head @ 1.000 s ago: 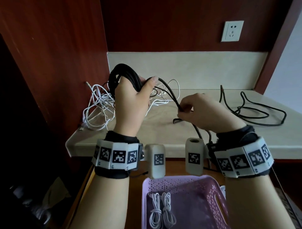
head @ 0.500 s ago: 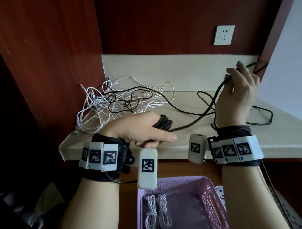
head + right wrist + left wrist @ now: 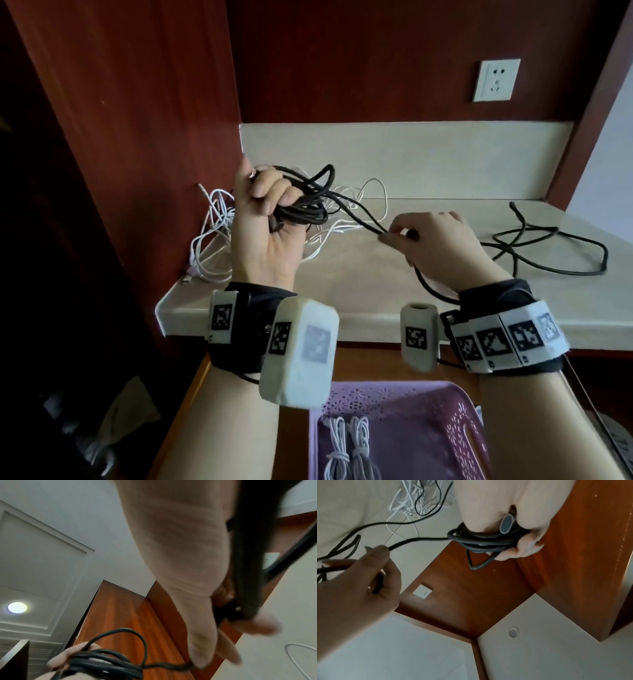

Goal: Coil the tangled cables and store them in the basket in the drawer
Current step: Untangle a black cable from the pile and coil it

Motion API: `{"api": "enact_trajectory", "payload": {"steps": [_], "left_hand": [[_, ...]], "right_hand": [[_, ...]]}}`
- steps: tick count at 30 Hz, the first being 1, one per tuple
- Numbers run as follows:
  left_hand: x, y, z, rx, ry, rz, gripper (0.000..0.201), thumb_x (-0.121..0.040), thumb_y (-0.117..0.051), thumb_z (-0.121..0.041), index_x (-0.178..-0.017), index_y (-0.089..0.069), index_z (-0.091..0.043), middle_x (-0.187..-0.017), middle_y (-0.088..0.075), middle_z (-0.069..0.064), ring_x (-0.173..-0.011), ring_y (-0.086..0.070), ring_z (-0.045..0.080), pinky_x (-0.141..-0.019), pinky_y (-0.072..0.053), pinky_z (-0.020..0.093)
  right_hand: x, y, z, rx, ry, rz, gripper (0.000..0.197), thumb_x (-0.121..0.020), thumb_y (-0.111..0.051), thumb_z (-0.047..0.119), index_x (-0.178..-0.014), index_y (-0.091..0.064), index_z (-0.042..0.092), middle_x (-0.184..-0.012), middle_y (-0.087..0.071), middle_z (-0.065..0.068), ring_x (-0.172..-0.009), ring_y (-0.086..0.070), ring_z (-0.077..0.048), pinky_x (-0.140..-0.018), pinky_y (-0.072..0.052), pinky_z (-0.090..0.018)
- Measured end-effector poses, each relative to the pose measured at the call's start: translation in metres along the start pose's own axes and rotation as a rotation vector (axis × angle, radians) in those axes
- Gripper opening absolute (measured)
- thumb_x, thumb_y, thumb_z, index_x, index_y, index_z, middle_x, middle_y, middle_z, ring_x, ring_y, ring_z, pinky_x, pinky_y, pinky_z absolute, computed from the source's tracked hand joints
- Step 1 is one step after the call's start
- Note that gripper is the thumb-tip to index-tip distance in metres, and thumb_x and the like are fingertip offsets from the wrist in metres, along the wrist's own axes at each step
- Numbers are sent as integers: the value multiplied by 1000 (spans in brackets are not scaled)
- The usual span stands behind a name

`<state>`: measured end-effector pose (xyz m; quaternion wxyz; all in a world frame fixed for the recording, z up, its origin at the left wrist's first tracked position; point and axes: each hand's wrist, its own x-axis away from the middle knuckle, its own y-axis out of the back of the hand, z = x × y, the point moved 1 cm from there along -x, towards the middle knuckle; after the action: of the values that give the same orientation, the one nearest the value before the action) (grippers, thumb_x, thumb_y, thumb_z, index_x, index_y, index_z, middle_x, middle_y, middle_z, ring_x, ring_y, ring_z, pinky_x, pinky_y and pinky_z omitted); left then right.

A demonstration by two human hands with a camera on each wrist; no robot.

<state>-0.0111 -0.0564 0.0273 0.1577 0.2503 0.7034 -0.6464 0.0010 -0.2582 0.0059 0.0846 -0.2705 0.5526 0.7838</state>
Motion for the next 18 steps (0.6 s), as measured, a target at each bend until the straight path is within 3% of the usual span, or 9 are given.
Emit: {"api": "enact_trajectory", "payload": {"steps": [3, 5, 7, 9, 11, 13, 15, 18], "left_hand": [[-2, 0, 1, -260, -240, -220, 24, -91, -46, -16, -67, -42, -14, -54, -46, -5, -40, -40, 7, -48, -42, 19], [-3, 0, 5, -459, -336, -264, 27, -100, -37, -20, -74, -38, -16, -57, -47, -6, -45, -39, 7, -53, -42, 18], [-3, 0, 8, -631, -379, -262, 30, -104, -32, -25, -77, -40, -15, -61, -52, -6, -51, -42, 8, -60, -43, 20], [-3, -1, 12, -771, -405, -249, 42, -105, -29, -28, -72, -49, -14, -59, -54, -7, -53, -45, 8, -66, -41, 24], [-2, -1, 14, -914, -421, -226, 55, -106, -28, -29, -62, -61, -20, -57, -55, -8, -55, -48, 8, -69, -39, 26], [-2, 2, 16, -1099, -417, -204, 52, -105, -31, -27, -64, -63, -18, -57, -56, -6, -55, -49, 8, -65, -39, 24], [-1, 6, 19, -1314, -372, -182, 44, -105, -34, -23, -70, -59, -12, -58, -56, -3, -55, -50, 9, -58, -40, 20], [1, 11, 28, -1525, -288, -115, 37, -103, -38, -16, -71, -56, -11, -65, -59, -2, -58, -53, 6, -60, -44, 17]], "right_hand": [[2, 0, 11, 59, 99, 143, 14, -86, -62, 37, -100, -67, 35, -74, -56, 14, -92, -47, -13, -91, -20, -30], [4, -3, 16, 70, 143, 254, 37, -87, -58, 20, -117, -58, 41, -94, -59, 15, -102, -41, -11, -91, -18, -30], [6, -4, 19, 25, 143, 328, 55, -83, -48, 3, -122, -53, 42, -108, -59, 16, -107, -45, -13, -90, -23, -31], [7, -7, 22, -79, 113, 382, 51, -85, -44, -1, -119, -55, 35, -99, -59, 10, -93, -52, -16, -78, -32, -25], [9, -11, 27, -190, 127, 441, 29, -94, -45, 9, -114, -57, 27, -87, -59, 5, -77, -52, -17, -64, -35, -22], [9, -13, 31, -273, 145, 473, 20, -97, -43, 13, -108, -57, 24, -76, -60, 6, -68, -58, -12, -62, -39, -16], [8, -11, 33, -323, 149, 426, 16, -96, -48, 14, -107, -56, 23, -69, -57, 10, -55, -53, 1, -59, -39, -10], [6, -3, 31, -414, 123, 291, 19, -90, -58, 13, -105, -49, 19, -61, -61, 10, -51, -51, -2, -55, -39, -14]]}}
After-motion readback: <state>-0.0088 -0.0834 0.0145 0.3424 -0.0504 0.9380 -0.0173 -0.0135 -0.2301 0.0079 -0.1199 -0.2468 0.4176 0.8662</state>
